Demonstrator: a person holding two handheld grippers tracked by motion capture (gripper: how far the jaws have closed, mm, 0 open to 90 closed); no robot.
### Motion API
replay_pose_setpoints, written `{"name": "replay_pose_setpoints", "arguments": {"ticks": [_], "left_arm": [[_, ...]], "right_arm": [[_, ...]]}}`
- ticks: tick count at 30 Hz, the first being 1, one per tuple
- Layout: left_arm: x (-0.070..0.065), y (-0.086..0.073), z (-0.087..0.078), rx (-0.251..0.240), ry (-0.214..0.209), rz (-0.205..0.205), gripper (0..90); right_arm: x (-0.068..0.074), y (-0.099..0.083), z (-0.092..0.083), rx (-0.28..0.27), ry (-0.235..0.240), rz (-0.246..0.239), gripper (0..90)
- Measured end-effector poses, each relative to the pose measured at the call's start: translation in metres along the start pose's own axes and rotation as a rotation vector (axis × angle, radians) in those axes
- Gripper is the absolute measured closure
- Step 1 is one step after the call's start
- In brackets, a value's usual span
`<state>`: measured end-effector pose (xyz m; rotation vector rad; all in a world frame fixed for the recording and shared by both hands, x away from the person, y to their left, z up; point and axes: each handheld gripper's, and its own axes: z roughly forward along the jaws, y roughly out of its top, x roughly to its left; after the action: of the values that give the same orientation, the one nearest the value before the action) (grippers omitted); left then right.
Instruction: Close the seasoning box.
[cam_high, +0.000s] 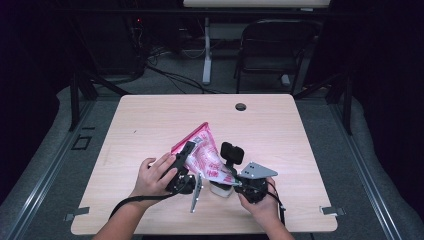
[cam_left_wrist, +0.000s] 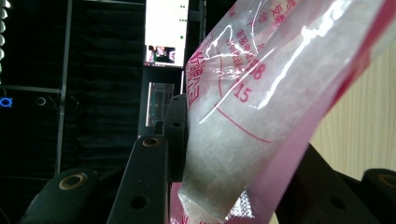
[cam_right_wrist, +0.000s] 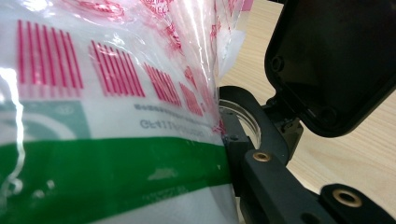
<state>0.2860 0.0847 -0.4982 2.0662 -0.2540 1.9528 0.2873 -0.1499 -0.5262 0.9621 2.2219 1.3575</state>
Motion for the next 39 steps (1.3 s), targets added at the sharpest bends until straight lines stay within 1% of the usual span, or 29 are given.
{"name": "replay_pose_setpoints", "arguments": {"ticks": [2,3,4,11,20,31,39], "left_arm": [[0.0002,0.0001,-0.0002,0.000,0.002,-0.001,67.8],[0.0009,0.0004,-0.0002,-0.005,0.010,0.008,67.8],[0.0003,0.0002,-0.0003,-0.001,0.004,0.000,67.8],[0.0004,0.0007,-0.0004,-0.002,0.004,0.001,67.8],[0.0004,0.0015,-0.0012,-0.004,0.010,0.007,67.7],[0.0008,0.0015,-0.0013,-0.005,0.011,0.004,67.7],[0.0009,0.0014,-0.0018,-0.004,0.016,0.012,67.7]], "right_arm": [[0.0001,0.0001,0.0000,0.000,-0.001,-0.001,89.4],[0.0001,0.0001,0.0001,0.000,0.000,0.000,89.4],[0.0001,0.0001,0.0001,0.000,-0.001,0.000,89.5],[-0.0003,0.0000,0.0011,0.001,-0.002,0.002,89.5],[-0.0006,-0.0003,0.0017,0.001,-0.001,0.004,89.3],[-0.0006,-0.0006,0.0023,-0.002,0.003,0.008,89.3],[-0.0005,-0.0005,0.0025,0.003,0.002,0.003,89.3]]}}
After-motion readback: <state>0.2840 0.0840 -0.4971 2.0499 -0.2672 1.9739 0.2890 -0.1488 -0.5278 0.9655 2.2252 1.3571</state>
